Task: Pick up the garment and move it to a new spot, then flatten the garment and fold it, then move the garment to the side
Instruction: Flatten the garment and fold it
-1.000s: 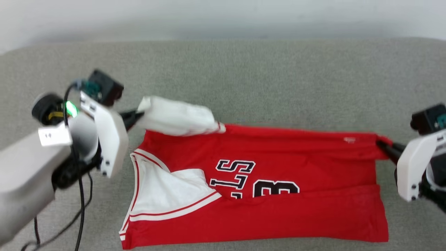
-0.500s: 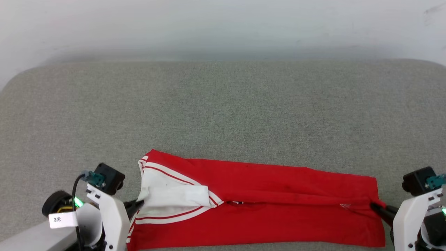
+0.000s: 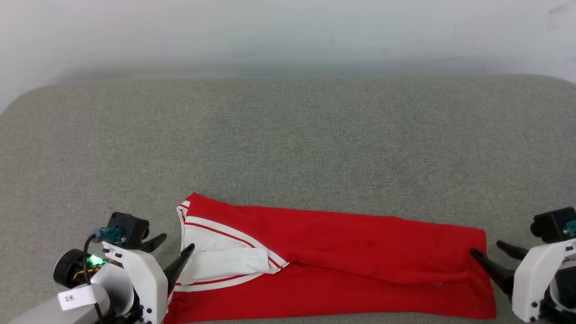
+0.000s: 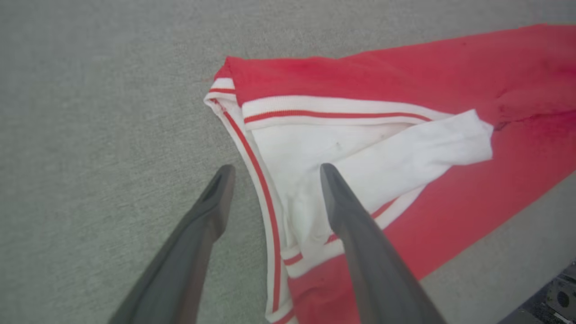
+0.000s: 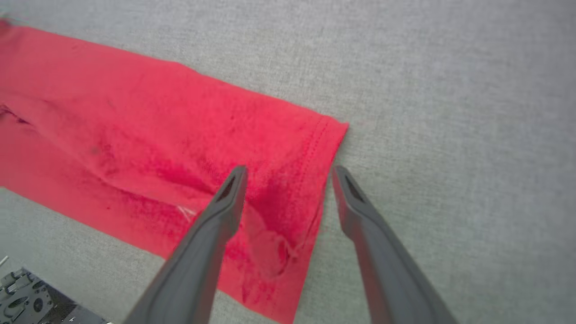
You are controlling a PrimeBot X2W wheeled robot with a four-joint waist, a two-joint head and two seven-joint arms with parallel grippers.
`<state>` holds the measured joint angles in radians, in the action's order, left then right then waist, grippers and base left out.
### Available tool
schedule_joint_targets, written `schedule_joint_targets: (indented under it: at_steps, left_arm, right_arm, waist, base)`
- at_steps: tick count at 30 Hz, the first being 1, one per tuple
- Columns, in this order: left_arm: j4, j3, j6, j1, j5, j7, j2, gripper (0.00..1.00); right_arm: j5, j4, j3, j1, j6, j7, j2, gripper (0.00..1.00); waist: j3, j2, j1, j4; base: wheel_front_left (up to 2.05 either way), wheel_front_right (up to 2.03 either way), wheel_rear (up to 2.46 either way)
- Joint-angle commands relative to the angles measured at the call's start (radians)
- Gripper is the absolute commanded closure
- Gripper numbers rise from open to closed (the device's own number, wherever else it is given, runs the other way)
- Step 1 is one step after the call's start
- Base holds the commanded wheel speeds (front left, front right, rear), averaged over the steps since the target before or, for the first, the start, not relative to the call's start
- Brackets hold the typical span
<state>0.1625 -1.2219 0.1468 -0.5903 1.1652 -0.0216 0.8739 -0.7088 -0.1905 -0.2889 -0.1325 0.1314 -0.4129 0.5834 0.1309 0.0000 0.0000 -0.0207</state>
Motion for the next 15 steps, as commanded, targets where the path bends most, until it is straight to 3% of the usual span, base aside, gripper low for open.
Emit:
schedule_joint_targets:
  at_steps: [1, 7, 11, 15]
  left_arm:
    - [-0.007, 0.019, 0.026, 0.018, -0.011, -0.045, 0.008, 0.0]
    - [-0.035, 0.1, 0.15, 0.053, -0.042, -0.211, 0.015, 0.0]
    - [-0.062, 0.169, 0.223, 0.088, -0.088, -0.241, -0.002, 0.0]
    - [-0.112, 0.317, 0.291, 0.151, -0.198, -0.245, -0.041, 0.0]
  right_arm:
    - [-0.009, 0.018, 0.02, -0.006, -0.002, 0.008, 0.014, 0.0]
    - [-0.024, 0.063, 0.075, 0.011, -0.001, -0.036, 0.055, 0.0]
    - [-0.042, 0.079, 0.088, 0.029, -0.001, -0.116, 0.073, 0.0]
    - [-0.064, 0.077, 0.103, 0.04, -0.001, -0.192, 0.074, 0.0]
  waist:
    - [-0.018, 0.0, 0.0, -0.003]
    - [-0.036, 0.0, 0.0, 0.002]
    - [-0.033, 0.0, 0.0, 0.016]
    - [-0.021, 0.0, 0.0, 0.038]
  base:
    - [0.0, 0.0, 0.0]
    - [0.0, 0.0, 0.0]
    - [0.0, 0.0, 0.0]
    - [0.0, 0.0, 0.0]
